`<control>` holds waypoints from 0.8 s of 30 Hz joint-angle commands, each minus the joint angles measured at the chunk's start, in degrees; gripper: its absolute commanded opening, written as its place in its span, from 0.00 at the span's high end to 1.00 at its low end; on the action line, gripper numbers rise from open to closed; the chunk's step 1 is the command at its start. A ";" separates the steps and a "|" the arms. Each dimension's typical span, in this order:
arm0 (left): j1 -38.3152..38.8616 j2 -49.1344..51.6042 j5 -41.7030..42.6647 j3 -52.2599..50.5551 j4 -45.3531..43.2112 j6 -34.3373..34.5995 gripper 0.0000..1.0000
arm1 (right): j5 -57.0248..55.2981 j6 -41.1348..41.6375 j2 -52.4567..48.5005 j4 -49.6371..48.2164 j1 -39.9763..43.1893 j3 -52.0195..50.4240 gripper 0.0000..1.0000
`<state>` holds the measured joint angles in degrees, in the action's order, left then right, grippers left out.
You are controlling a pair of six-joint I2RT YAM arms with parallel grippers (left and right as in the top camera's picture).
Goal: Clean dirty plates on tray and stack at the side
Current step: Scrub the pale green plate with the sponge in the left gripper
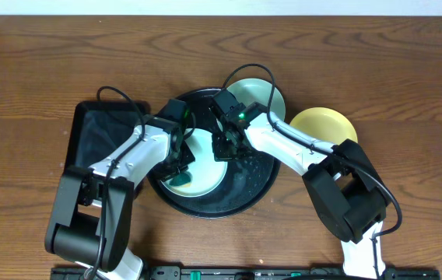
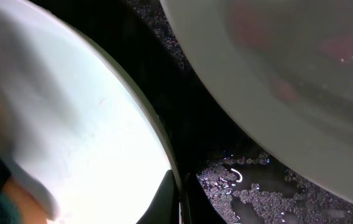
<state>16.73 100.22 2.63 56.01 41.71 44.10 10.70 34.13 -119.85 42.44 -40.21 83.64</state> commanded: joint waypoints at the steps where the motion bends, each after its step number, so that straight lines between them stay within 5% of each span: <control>1: -0.24 2.21 3.80 -1.79 -2.34 -8.94 0.93 | -1.01 0.72 -1.07 0.02 0.42 0.63 0.99; 4: -0.24 2.21 14.45 -1.79 -7.63 -24.26 0.93 | -1.01 0.72 -1.07 0.15 0.52 0.63 0.99; 7: -0.26 2.21 15.47 -1.79 -10.80 -28.30 0.93 | -1.01 0.72 -1.07 0.11 0.50 0.63 0.99; 12: -0.31 2.23 2.23 -1.79 -15.41 -24.33 0.93 | -1.03 0.52 -1.07 0.13 0.52 0.63 0.99; 18: -0.31 2.23 -23.78 -1.79 -13.22 -6.43 0.93 | -1.03 0.52 -1.07 0.13 0.52 0.63 0.99; 24: -0.24 2.23 -14.34 -1.79 -9.09 -8.92 0.92 | -1.03 0.52 -1.07 0.04 0.52 0.63 0.99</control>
<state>17.76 100.64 -9.26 55.59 30.76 34.30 11.55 34.13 -119.96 42.19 -40.21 83.64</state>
